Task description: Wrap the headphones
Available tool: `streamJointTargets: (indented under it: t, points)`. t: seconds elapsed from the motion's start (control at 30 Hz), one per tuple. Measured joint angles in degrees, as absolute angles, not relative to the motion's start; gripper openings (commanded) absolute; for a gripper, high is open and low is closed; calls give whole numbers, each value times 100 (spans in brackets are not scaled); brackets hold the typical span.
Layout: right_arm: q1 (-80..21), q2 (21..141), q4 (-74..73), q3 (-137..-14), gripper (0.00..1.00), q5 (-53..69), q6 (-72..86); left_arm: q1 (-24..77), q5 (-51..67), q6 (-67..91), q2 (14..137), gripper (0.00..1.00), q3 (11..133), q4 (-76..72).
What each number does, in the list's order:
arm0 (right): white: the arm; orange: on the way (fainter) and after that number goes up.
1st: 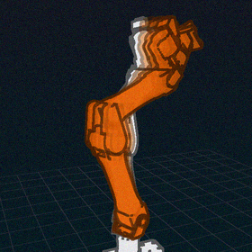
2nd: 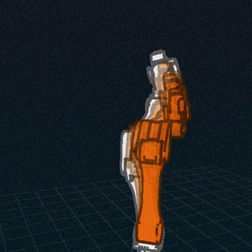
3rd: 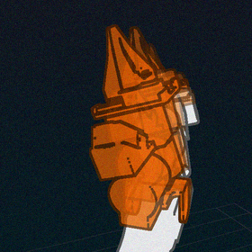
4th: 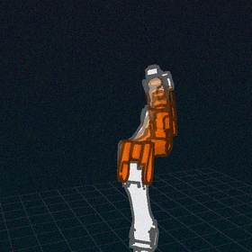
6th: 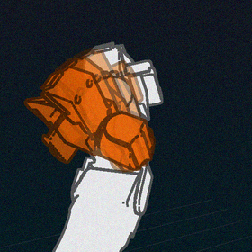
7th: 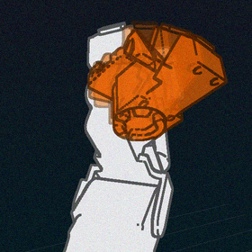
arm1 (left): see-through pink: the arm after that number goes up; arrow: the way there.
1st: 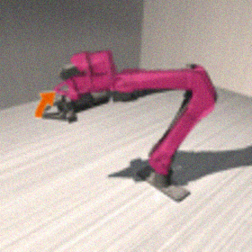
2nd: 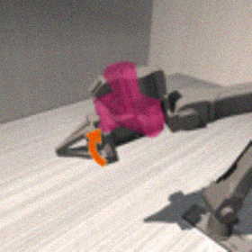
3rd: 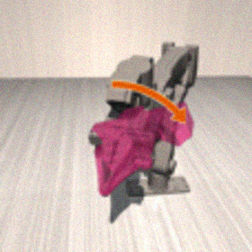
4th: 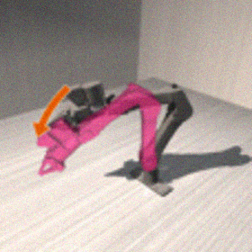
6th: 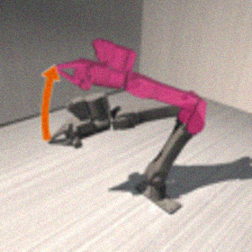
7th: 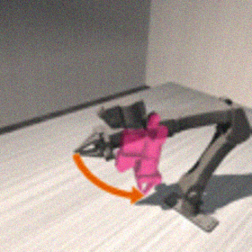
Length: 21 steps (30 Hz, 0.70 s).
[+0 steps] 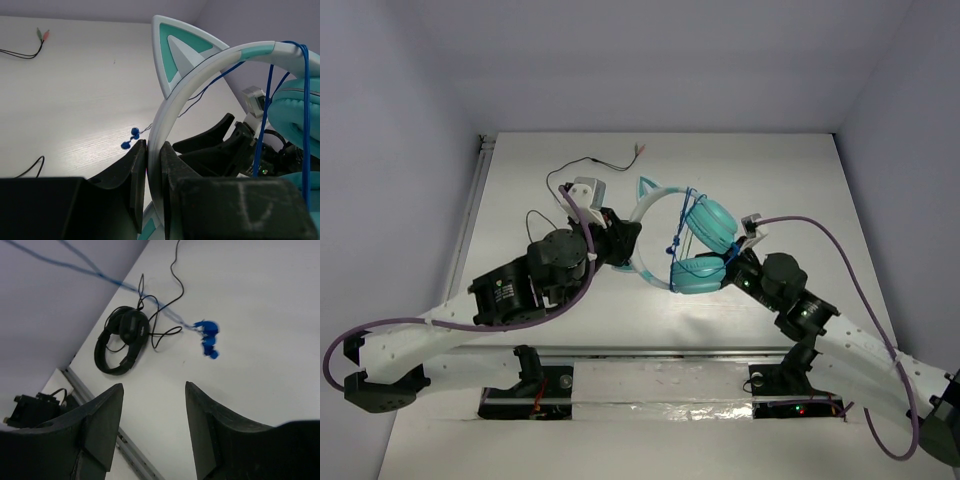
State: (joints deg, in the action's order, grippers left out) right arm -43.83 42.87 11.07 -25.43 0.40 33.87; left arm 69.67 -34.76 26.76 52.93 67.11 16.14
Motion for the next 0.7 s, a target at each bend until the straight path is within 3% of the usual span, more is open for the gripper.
streamJointTargets:
  t: [0.17, 0.53, 0.63, 0.67, 0.7]
  points:
    - [-4383, 4283, 1111, -2543, 68, 283, 3299, 6967, -3505, 2655, 5319, 0, 6757, 1610]
    - [-4383, 5566, 1441, -2674, 68, 303, 3170, 6967, -3413, 2650, 5341, 0, 6757, 1610]
    - [-4383, 5966, 1743, -2692, 54, 287, 3164, 6967, -3332, 2679, 5352, 0, 6757, 1610]
    - [-4383, 6066, 1844, -2692, 33, 270, 3157, 6967, -3304, 2687, 5352, 0, 6757, 1610]
    - [-4383, 6114, 1938, -2694, 27, 257, 3129, 6967, -3288, 2694, 5352, 0, 6757, 1610]
